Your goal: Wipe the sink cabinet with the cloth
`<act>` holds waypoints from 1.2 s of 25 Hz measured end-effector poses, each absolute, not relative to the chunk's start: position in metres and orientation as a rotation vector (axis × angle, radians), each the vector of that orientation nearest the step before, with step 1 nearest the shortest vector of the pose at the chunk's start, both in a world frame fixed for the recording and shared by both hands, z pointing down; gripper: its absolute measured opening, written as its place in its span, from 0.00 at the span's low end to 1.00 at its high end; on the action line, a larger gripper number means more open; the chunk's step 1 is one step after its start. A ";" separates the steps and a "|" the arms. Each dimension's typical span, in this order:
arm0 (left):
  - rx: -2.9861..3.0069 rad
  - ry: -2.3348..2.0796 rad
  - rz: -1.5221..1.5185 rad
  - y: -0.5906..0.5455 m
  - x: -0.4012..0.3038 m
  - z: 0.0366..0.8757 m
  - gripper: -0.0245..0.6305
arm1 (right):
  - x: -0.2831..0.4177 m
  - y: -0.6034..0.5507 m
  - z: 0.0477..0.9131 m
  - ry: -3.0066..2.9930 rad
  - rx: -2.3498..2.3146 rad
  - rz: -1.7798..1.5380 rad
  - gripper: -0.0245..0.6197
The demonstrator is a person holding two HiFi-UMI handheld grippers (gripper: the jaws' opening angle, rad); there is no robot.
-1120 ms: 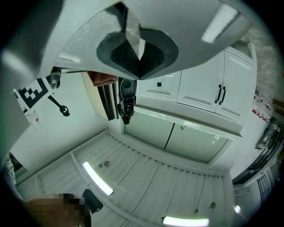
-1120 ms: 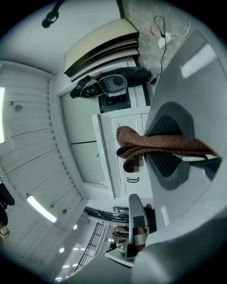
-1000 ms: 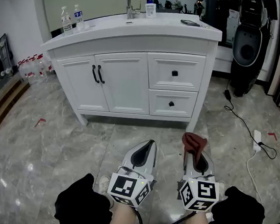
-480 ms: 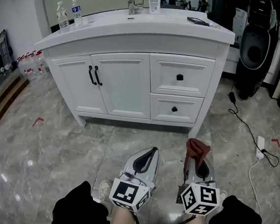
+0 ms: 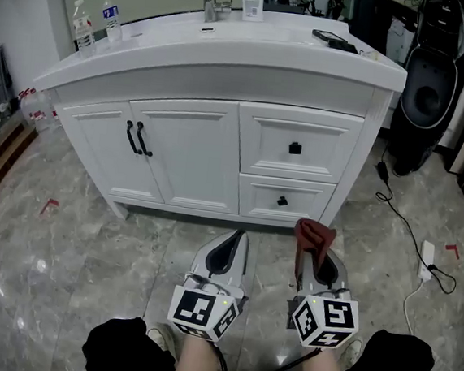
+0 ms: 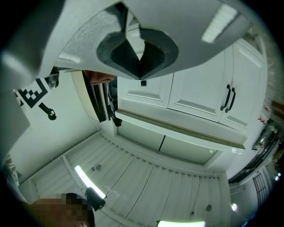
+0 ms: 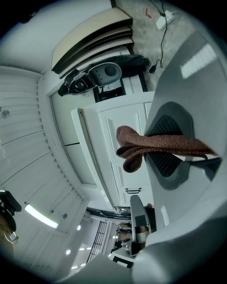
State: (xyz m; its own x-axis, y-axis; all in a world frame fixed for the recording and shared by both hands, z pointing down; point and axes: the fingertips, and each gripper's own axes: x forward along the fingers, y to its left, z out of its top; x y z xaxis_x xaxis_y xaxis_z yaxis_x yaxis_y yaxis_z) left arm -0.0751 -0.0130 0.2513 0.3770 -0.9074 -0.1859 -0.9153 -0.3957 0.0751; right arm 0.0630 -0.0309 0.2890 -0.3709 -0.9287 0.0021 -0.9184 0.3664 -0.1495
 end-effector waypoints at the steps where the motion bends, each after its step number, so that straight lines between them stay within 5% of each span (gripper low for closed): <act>1: -2.554 1.704 0.298 -0.022 -0.078 0.246 0.04 | 0.058 -0.040 0.282 2.542 -1.689 -0.170 0.16; 22: -2.441 1.755 0.276 -0.167 -0.150 0.225 0.04 | -0.087 -0.210 0.179 2.666 -1.227 0.101 0.16; 30: -2.450 1.788 0.272 -0.170 -0.158 0.237 0.04 | -0.089 -0.232 0.179 2.643 -1.262 0.093 0.16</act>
